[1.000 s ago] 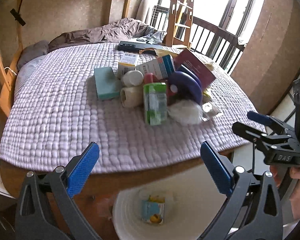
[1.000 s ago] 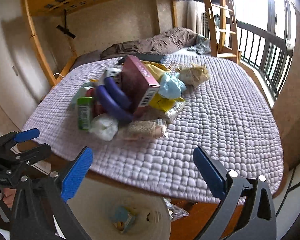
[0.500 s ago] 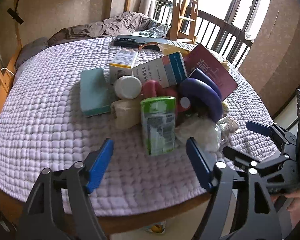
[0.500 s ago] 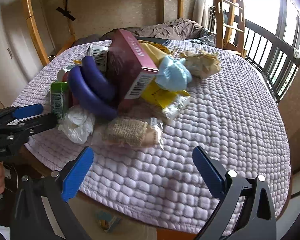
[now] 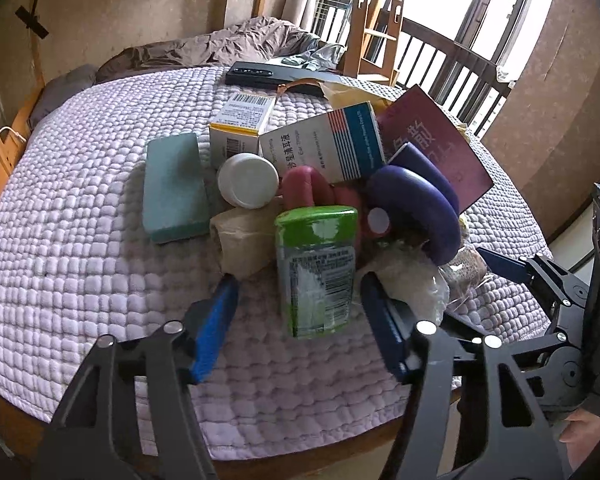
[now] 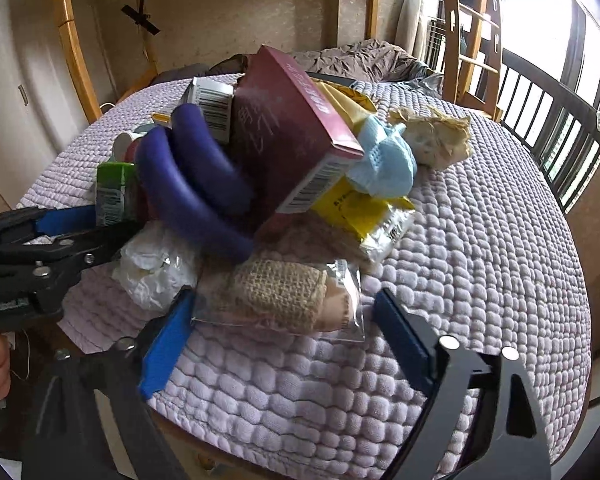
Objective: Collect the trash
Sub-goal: 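Grasp the green-capped bottle with the left tool while the right tool grasps the bagged bandage roll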
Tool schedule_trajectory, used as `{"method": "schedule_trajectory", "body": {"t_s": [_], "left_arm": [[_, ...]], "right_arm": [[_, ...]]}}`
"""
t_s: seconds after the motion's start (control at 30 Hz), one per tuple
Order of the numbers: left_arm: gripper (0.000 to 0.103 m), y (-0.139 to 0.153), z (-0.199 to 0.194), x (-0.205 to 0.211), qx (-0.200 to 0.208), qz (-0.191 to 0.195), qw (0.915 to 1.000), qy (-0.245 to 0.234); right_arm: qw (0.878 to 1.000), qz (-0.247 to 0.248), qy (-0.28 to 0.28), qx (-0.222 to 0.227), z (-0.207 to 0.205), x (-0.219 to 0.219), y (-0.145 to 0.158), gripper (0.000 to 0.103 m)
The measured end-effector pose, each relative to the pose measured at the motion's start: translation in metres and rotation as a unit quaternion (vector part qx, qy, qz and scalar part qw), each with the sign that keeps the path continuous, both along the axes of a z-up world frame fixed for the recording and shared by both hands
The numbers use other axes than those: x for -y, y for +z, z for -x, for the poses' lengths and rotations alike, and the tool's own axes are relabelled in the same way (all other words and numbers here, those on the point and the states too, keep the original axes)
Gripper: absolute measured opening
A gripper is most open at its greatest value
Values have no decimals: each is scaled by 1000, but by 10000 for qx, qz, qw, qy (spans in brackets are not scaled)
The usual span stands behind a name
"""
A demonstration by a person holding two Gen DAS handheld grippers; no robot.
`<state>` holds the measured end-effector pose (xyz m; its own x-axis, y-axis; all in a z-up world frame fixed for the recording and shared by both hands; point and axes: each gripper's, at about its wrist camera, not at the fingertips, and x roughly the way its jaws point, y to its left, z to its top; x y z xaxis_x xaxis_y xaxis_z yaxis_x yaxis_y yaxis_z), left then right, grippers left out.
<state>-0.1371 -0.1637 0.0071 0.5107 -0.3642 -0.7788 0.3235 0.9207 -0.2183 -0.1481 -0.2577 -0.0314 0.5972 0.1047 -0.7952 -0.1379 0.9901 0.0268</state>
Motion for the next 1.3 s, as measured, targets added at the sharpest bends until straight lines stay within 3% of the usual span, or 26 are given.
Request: {"method": "schedule_trajectory", "body": {"t_s": [0.17,0.83,0.97,1.0,1.03,1.17,1.2,1.23,1.27,1.3], "left_arm": [[41,-3,0,-2,-45,116,9998,-141],[37,3,26,-26,-72,290,9995,-103],[39,2,24,-28,-159,334,9991,-205],[46,3,21,-26,-164,306,9992,-175],[60,4,21,-26,-135,285,9994,-127],[60,5,15,-16,-1,198,9997,-173],[58,6,14,-12,44,133,9997,-191],[45,5,13,-10,61,81,9998,-199],[39,4,12,-7,58,-19,9998,-200],[39,3,12,-6,53,-30,9998,-207]], "right_arm": [[10000,-18,72,26,1,4,3,73],[9970,-745,-200,-51,39,41,18,72],[9969,-759,-203,-65,42,43,19,72],[9969,-753,-200,-68,41,44,20,72],[9969,-758,-202,-69,41,44,21,72],[9968,-766,-204,-83,42,43,22,72],[9968,-768,-204,-89,43,43,22,72],[9968,-766,-200,-90,43,41,21,72],[9969,-763,-196,-90,44,41,21,72],[9969,-758,-195,-92,45,41,21,72]]}}
